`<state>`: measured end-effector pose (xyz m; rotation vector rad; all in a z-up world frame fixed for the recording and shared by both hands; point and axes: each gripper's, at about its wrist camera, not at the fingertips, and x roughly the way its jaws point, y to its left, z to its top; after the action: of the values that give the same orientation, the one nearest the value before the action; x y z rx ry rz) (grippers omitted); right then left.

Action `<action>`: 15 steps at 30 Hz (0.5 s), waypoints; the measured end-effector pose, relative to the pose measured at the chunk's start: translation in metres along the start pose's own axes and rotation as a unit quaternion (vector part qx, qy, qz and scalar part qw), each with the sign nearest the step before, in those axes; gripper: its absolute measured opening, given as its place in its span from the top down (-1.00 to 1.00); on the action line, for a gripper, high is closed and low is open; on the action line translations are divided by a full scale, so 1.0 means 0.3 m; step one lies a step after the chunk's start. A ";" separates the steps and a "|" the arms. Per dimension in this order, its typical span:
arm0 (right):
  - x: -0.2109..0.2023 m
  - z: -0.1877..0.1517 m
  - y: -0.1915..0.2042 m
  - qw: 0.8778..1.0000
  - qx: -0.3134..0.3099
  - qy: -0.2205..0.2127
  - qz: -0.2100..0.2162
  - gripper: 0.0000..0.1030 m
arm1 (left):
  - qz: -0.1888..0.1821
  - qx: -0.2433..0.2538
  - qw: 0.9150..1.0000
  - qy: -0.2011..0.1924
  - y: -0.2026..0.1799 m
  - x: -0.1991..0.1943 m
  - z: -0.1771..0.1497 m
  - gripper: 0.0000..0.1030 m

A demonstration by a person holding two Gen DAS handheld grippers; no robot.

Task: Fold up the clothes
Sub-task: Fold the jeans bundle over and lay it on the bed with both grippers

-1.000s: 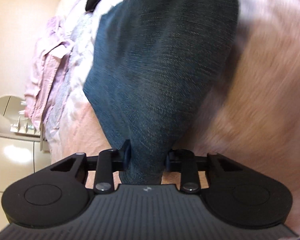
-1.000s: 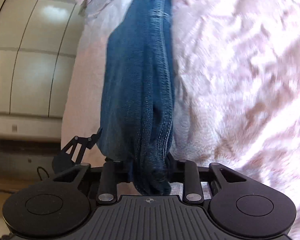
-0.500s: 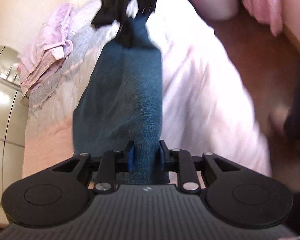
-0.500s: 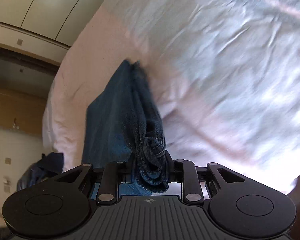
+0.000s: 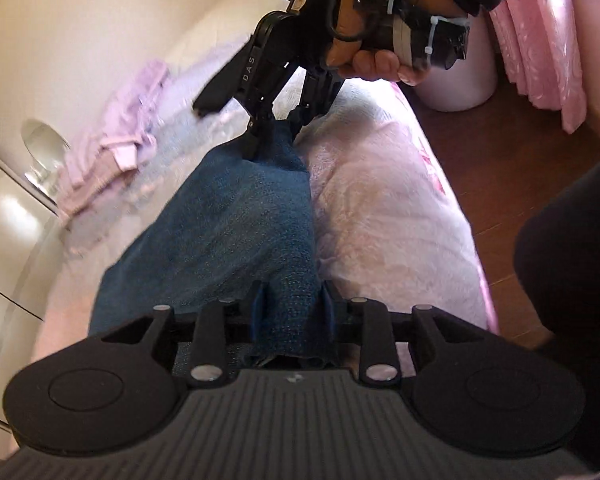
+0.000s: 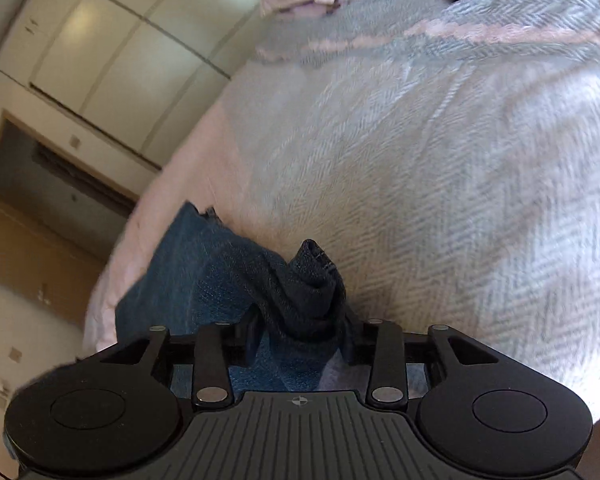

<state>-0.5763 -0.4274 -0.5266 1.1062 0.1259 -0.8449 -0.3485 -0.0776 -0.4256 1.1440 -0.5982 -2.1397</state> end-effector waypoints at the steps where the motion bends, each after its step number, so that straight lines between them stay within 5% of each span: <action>1: -0.021 -0.011 -0.021 1.000 -0.001 -0.020 0.008 0.25 | 0.010 0.002 1.000 -0.006 -0.019 -0.002 -0.009 0.50; 5: -0.095 -0.036 -0.086 0.994 0.013 -0.101 0.030 0.23 | 0.051 0.011 0.998 -0.018 -0.083 -0.002 -0.024 0.49; 8: -0.140 -0.056 -0.095 0.986 0.018 -0.164 -0.010 0.22 | 0.082 0.018 0.996 -0.021 -0.122 0.002 -0.026 0.48; 11: -0.220 -0.119 -0.069 0.982 0.017 -0.186 0.008 0.14 | 0.107 0.023 0.994 -0.008 -0.141 -0.020 -0.011 0.40; 14: -0.275 -0.224 0.027 0.986 0.016 -0.166 0.028 -0.63 | 0.118 0.019 0.993 -0.001 -0.146 -0.086 -0.005 0.08; 15: -0.284 -0.262 0.059 0.987 0.009 -0.158 0.036 -0.67 | 0.124 0.023 0.992 0.004 -0.142 -0.105 -0.010 -0.01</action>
<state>-0.5994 -0.3137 -0.5096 0.9743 -0.1865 -0.9462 -0.3460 -0.0257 -0.4370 1.0420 -0.7497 -1.9172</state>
